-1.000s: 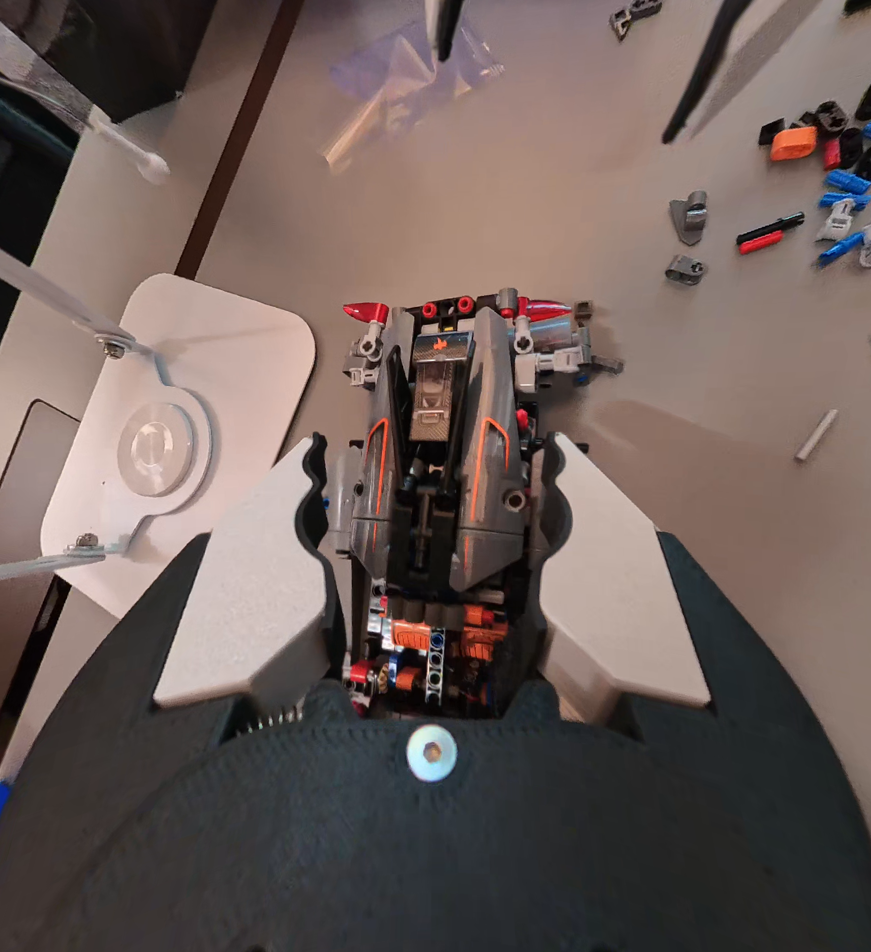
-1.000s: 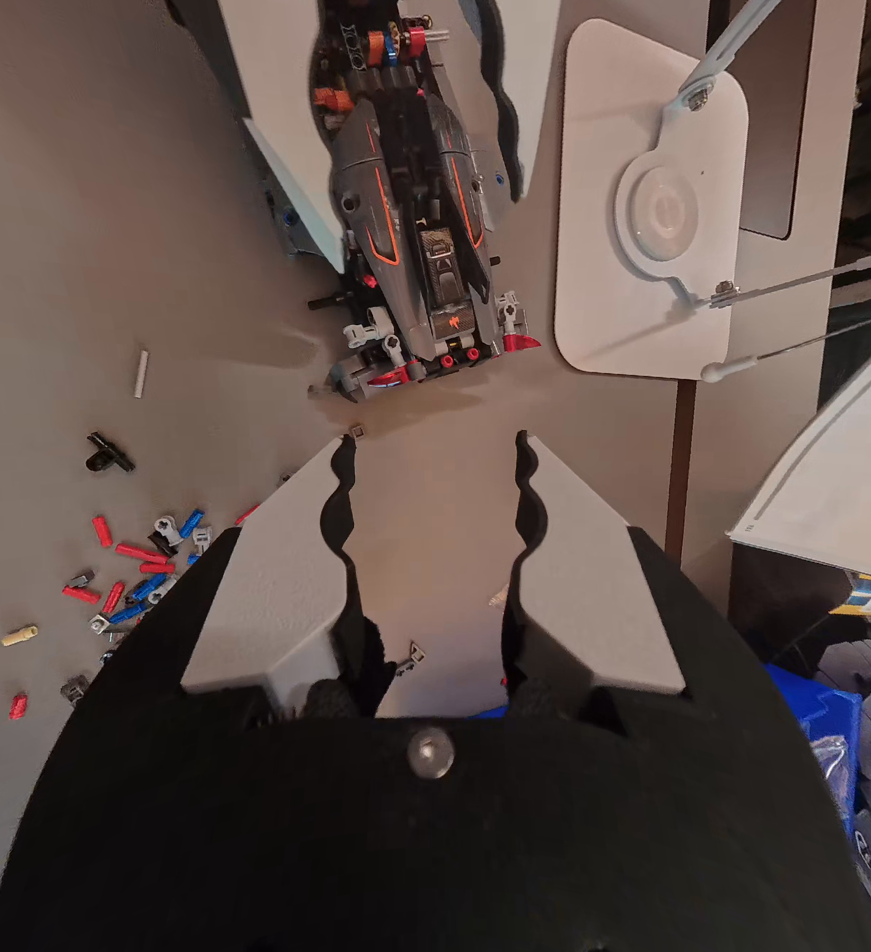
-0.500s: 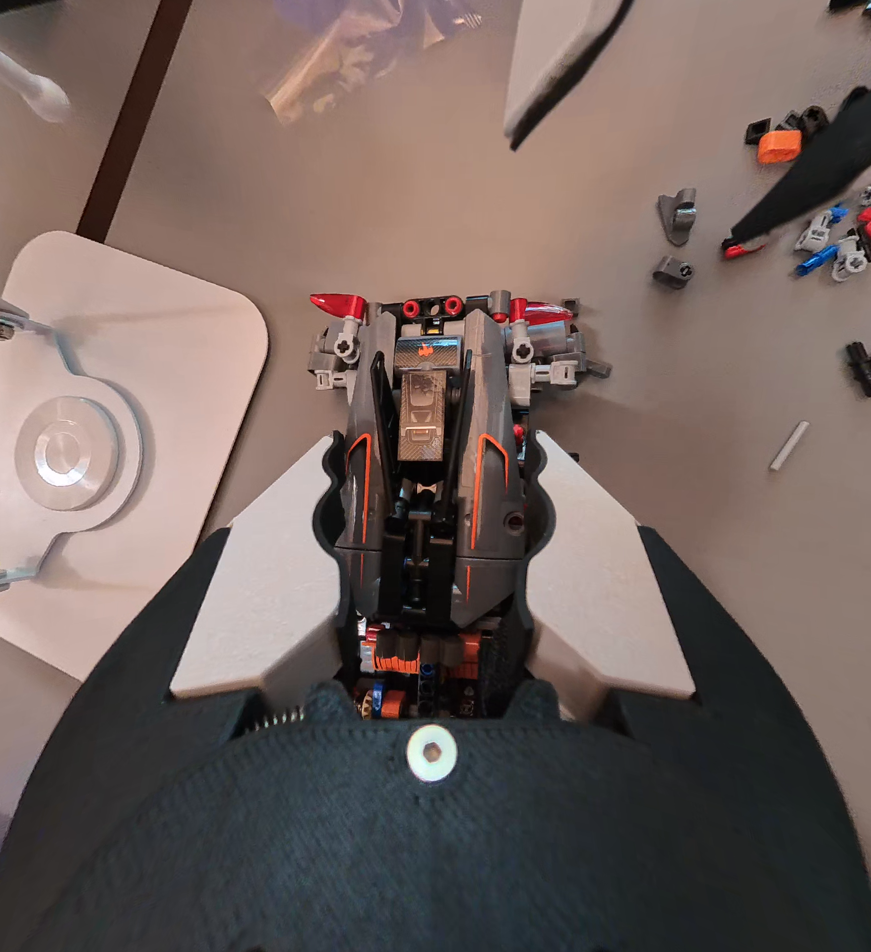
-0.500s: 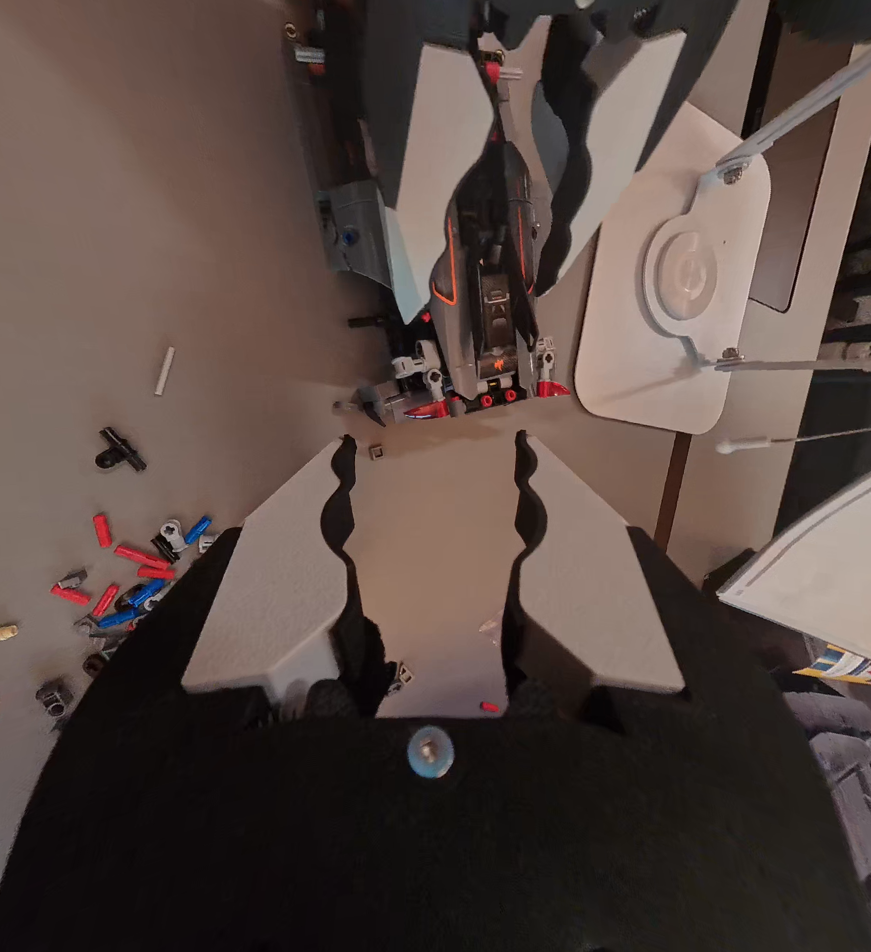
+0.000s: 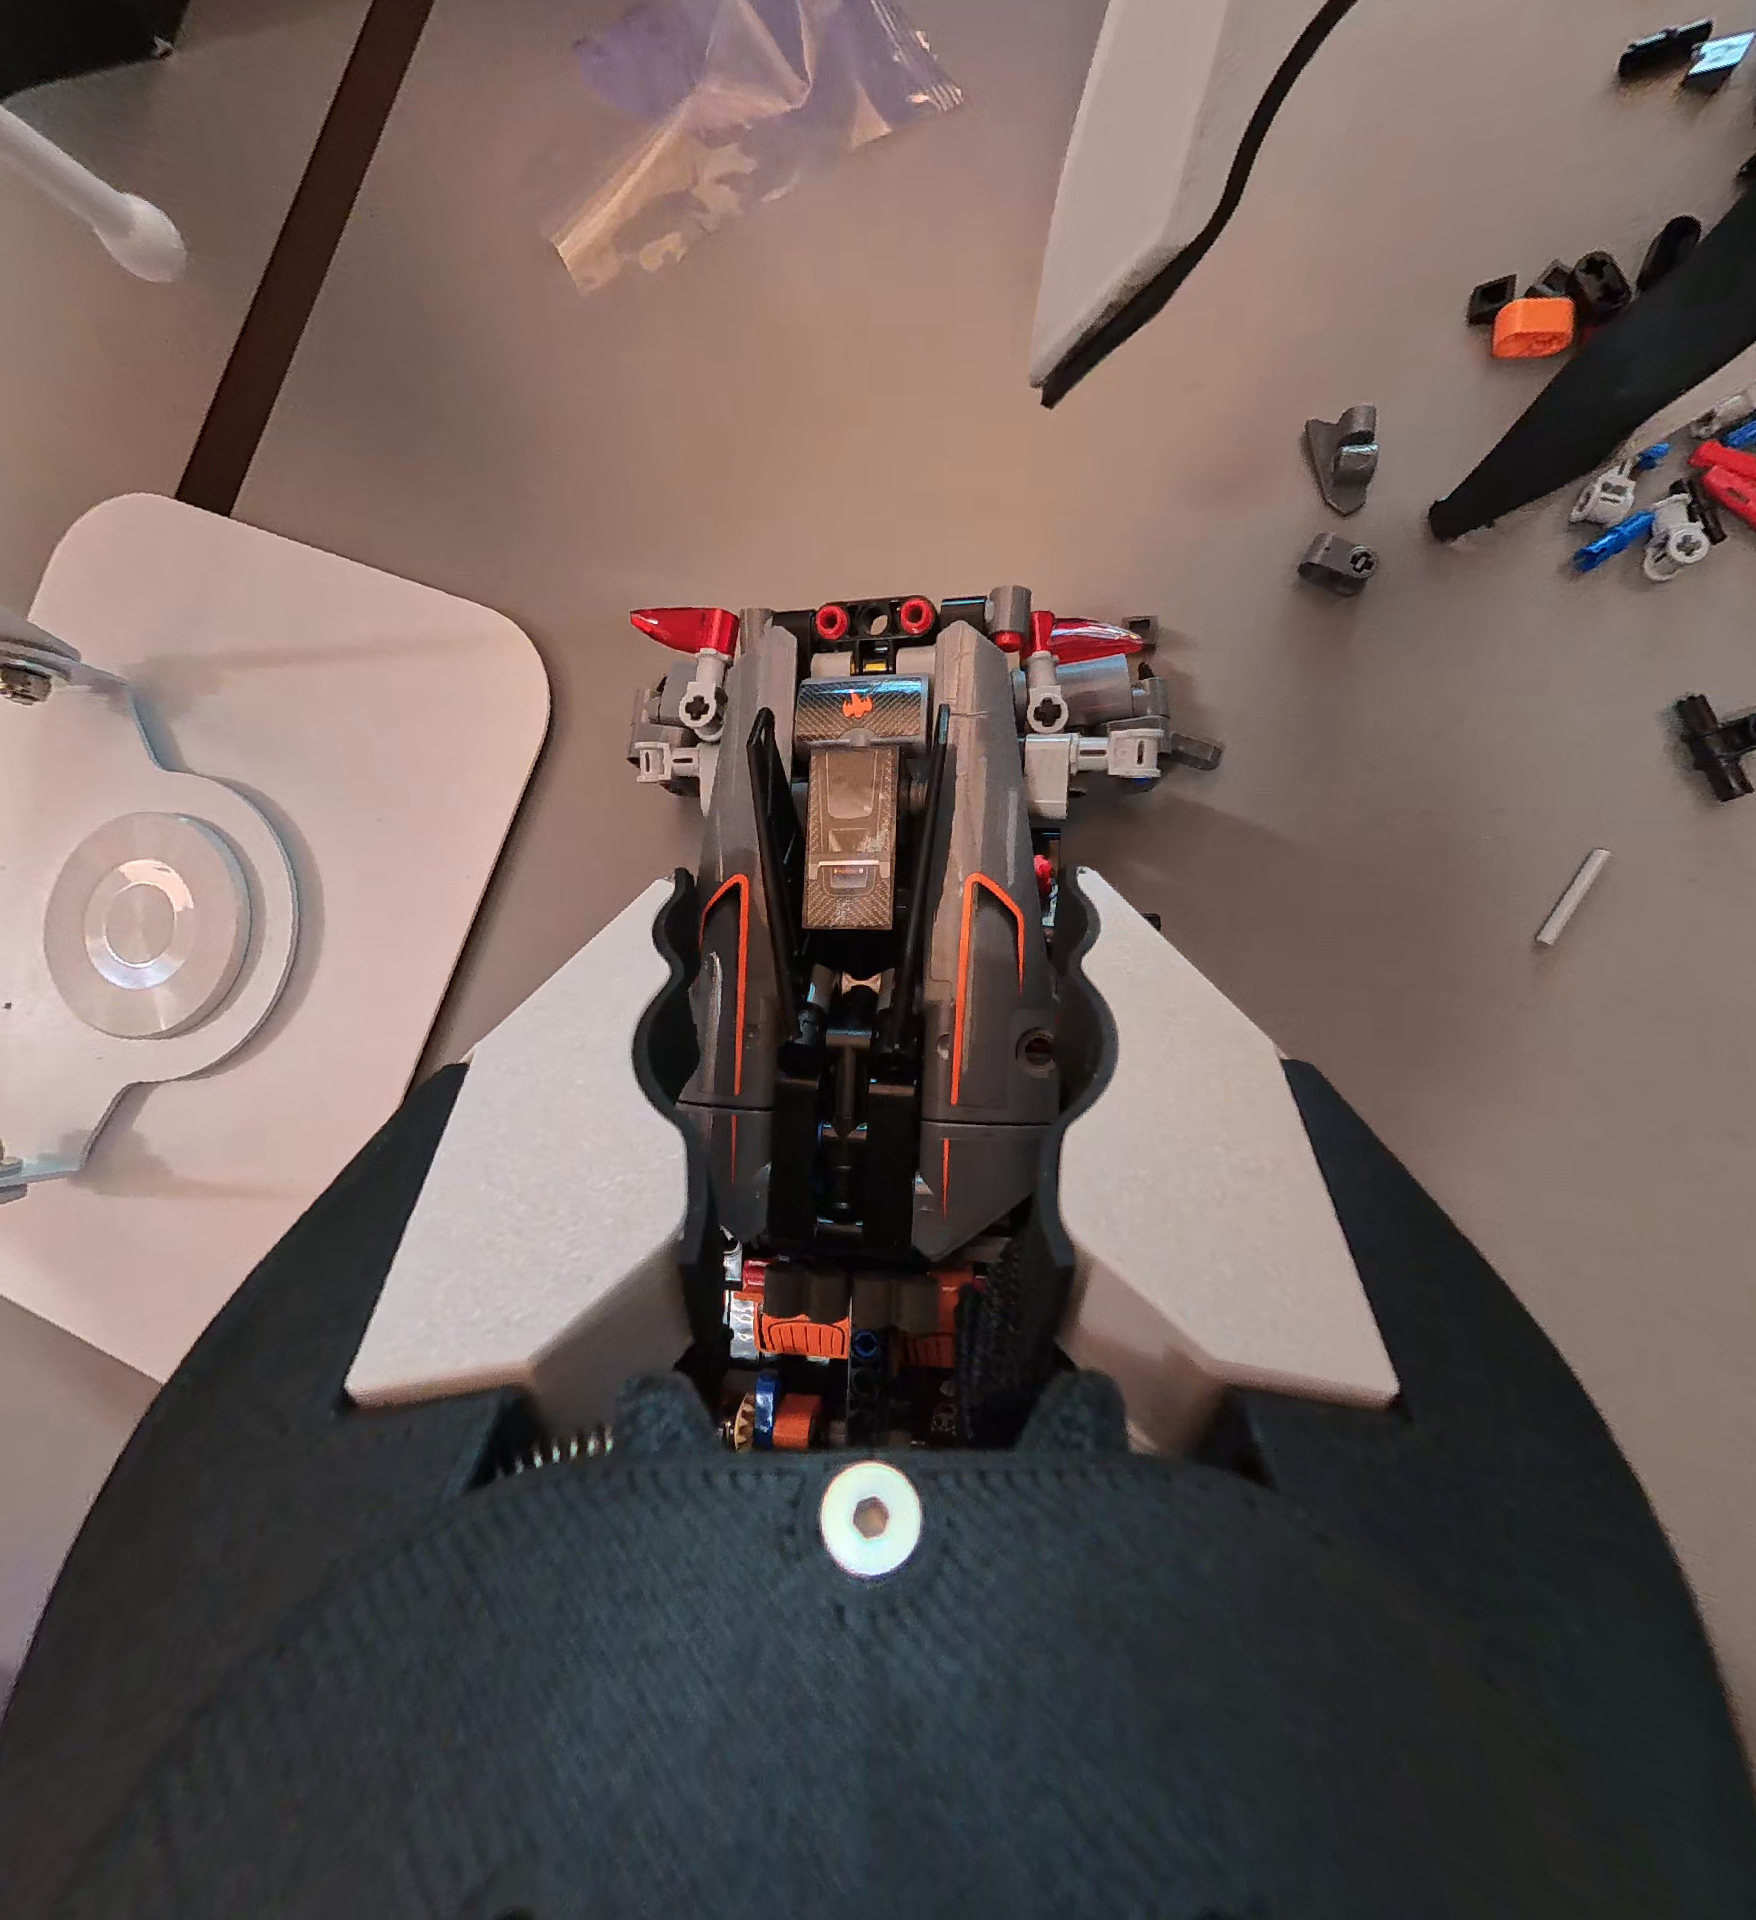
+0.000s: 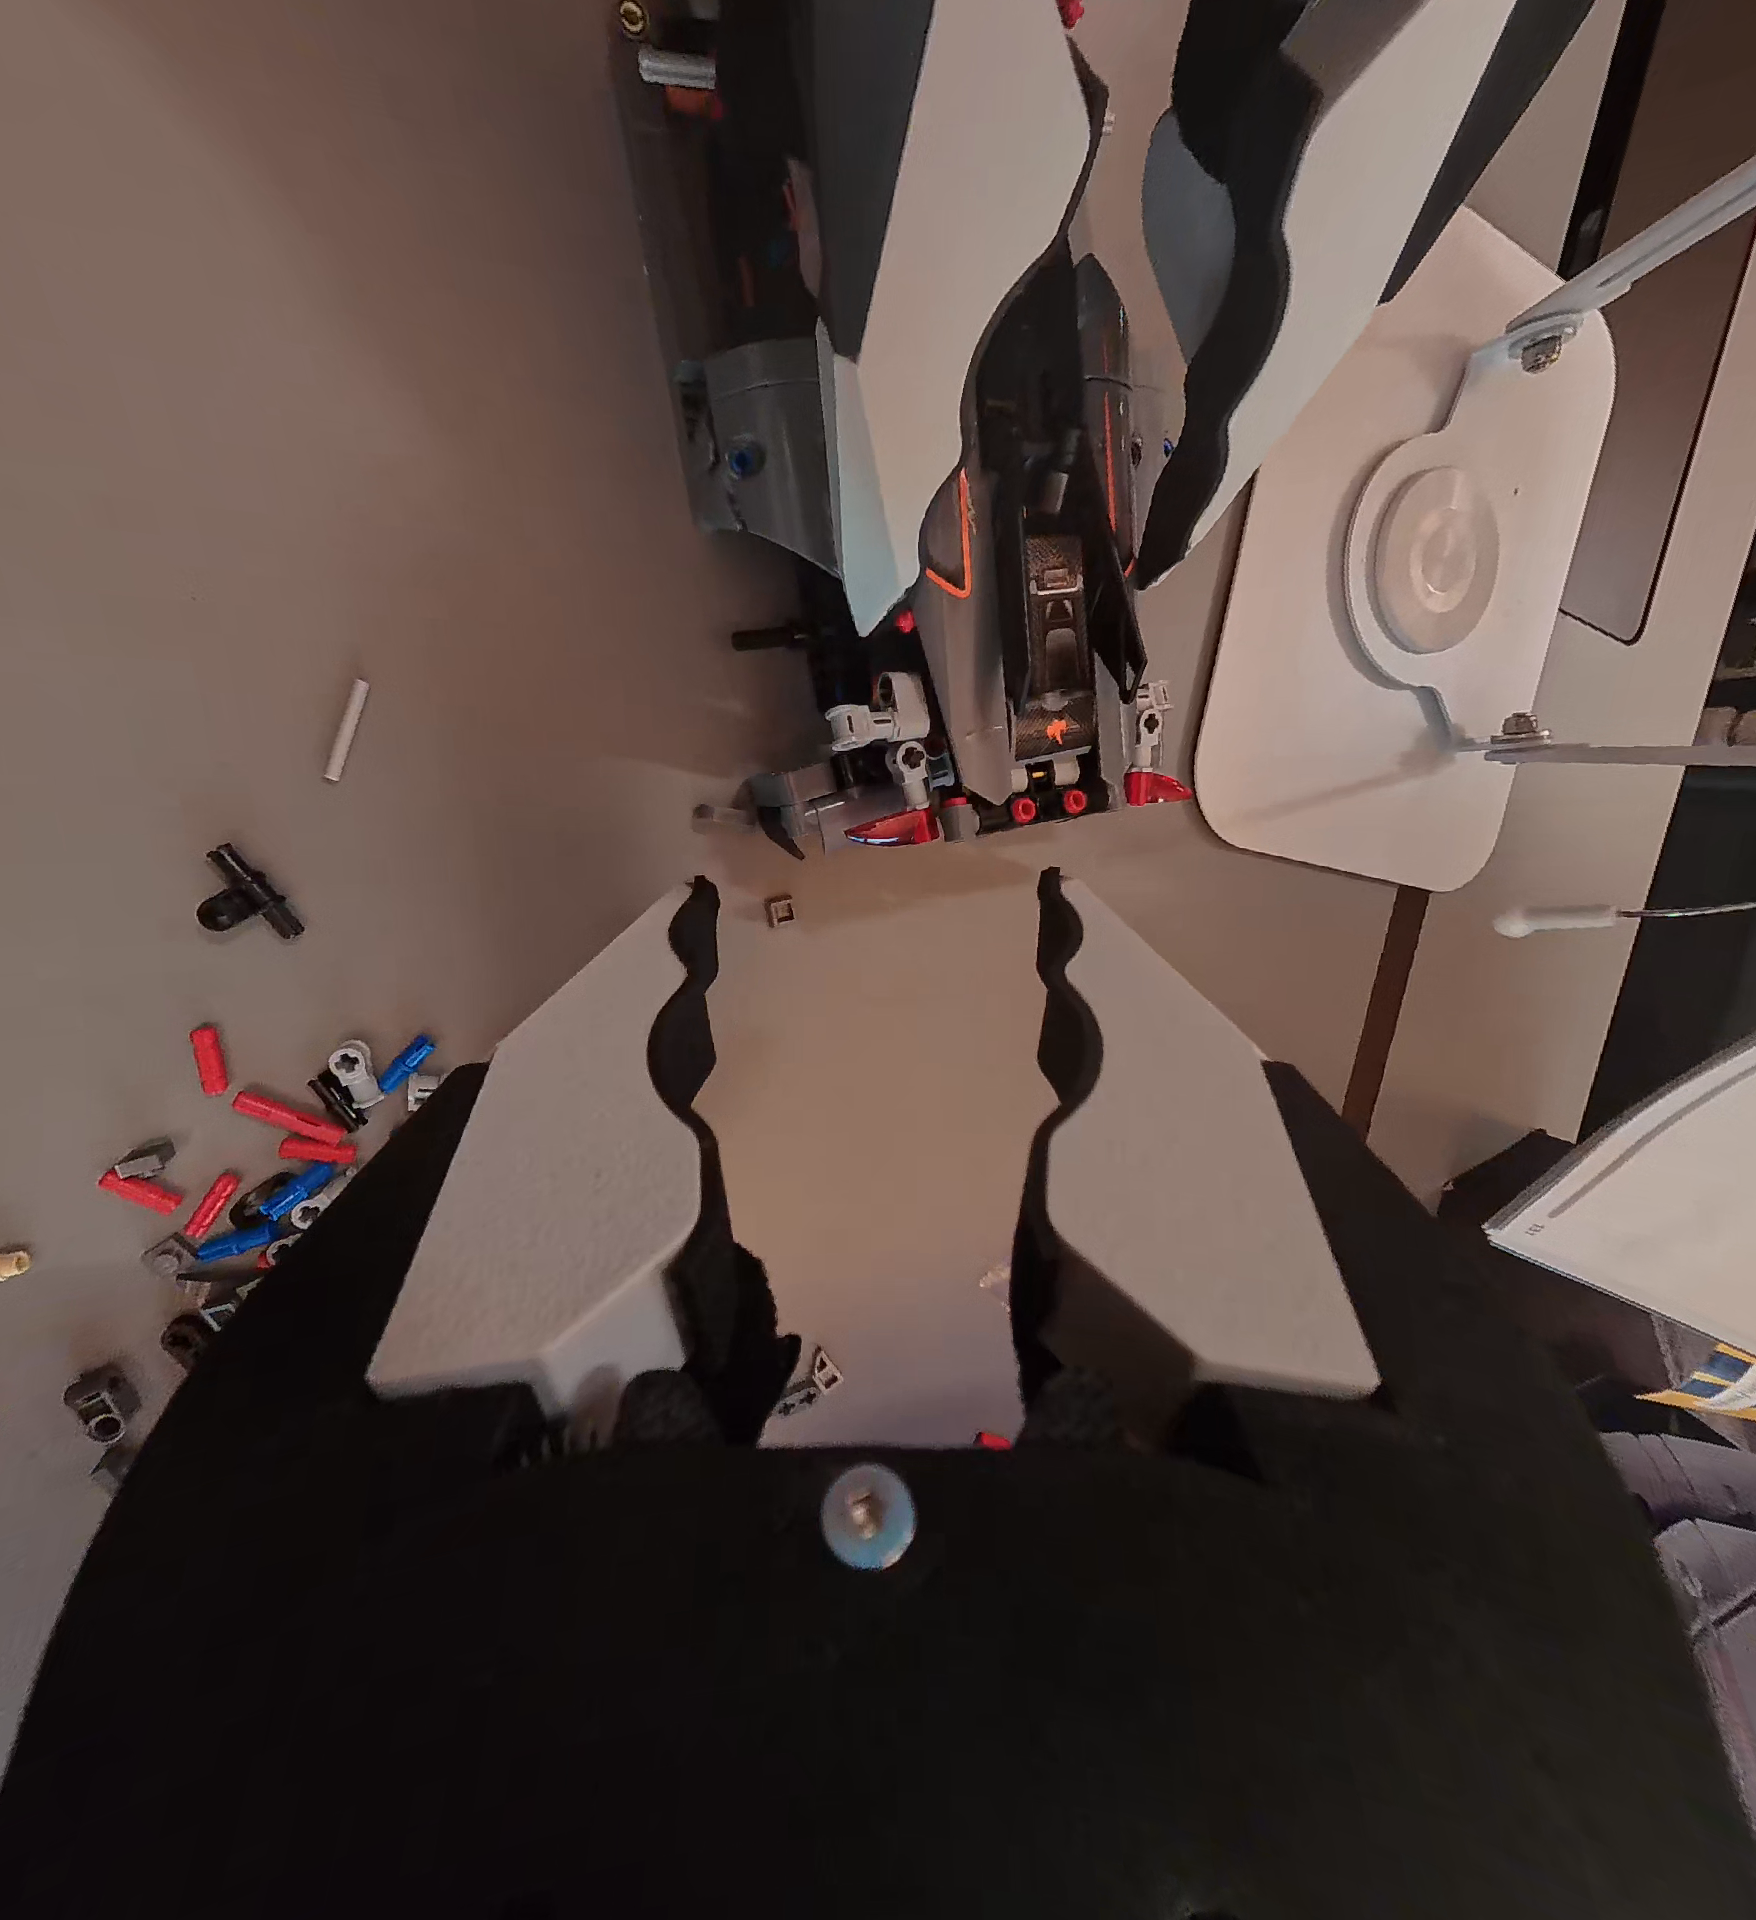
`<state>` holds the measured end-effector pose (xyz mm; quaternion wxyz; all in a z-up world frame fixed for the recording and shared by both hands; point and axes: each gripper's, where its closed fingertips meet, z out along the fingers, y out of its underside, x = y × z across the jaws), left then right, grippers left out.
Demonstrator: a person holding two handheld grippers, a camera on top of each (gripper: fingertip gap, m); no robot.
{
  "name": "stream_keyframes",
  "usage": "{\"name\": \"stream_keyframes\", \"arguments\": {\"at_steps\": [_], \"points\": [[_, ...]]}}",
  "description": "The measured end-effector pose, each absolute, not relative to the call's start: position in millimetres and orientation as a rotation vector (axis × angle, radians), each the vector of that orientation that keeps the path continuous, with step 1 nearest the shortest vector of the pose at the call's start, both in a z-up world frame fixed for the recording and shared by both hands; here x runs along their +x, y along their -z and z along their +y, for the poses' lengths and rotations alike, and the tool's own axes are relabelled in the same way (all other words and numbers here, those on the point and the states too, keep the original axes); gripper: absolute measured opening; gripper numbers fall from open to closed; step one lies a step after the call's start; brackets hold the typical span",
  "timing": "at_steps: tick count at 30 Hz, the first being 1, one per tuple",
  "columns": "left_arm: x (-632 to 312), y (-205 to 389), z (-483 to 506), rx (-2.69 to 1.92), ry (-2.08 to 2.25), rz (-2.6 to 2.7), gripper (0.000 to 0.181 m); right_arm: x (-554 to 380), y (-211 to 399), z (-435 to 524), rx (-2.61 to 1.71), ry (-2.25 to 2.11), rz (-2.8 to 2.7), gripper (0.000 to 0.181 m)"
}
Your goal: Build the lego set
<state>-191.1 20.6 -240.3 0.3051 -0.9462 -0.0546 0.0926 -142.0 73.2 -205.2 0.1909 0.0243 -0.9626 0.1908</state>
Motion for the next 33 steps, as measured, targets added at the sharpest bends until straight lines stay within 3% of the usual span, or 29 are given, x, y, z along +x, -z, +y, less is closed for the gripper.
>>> {"name": "stream_keyframes", "arguments": {"at_steps": [33], "points": [[-187.3, 243.6, 19.0, -2.573, -0.197, -0.094, 0.067, -125.5, 206.5, 63.4, 0.163, -0.534, -2.704, 0.060]]}}
